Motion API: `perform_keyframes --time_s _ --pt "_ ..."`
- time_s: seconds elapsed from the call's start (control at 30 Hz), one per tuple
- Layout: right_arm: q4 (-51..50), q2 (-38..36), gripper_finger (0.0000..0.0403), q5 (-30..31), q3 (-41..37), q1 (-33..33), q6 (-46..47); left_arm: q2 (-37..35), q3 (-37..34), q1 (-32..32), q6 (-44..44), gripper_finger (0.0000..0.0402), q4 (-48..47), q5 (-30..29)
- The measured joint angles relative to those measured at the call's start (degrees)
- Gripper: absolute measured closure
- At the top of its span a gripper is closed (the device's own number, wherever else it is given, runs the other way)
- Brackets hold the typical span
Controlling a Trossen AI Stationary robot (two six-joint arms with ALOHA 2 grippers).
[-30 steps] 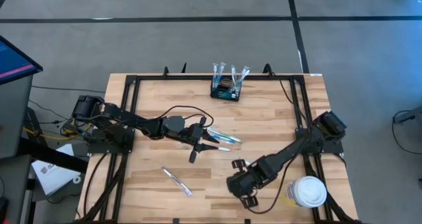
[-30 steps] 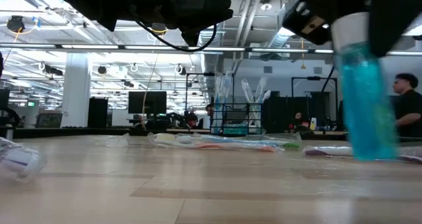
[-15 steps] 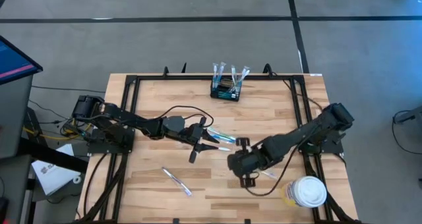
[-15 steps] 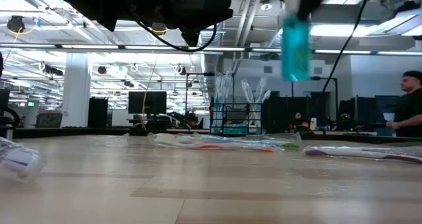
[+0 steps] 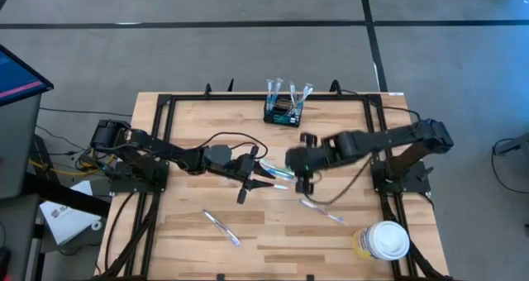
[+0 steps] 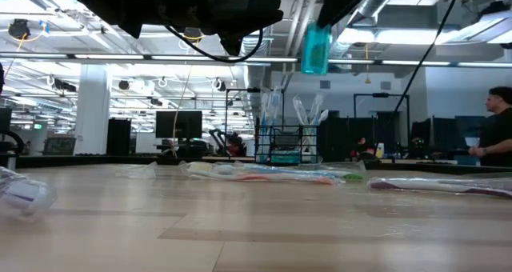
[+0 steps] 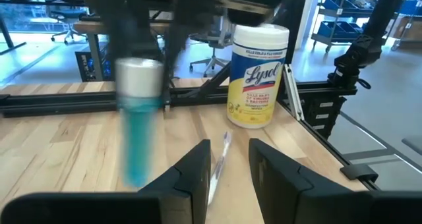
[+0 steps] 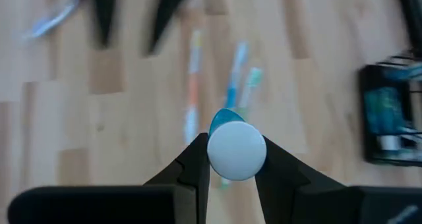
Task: Pick & Place toothbrushing station
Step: Put the top blue mouthwash into the mesh organizer
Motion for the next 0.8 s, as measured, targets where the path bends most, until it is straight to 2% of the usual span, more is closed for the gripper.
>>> perform_keyframes --time_s 0.27,0.43,0.8 --pt "0.6 -0.3 0.0322 -5.2 0.0 -12.5 -8.4 0.0 0.0 0.4 0.0 0.0302 -0.1 0.0" --pt "4.3 -0.3 0.0322 -9.0 0.0 -20.6 -14.0 0.0 0.0 0.4 0.0 0.0302 -0.1 0.0" --pt "9.2 -0.3 0.0322 -18.9 0.0 -36.4 -20.2 0.0 0.0 1.5 1.5 0.0302 -0.1 0.0"
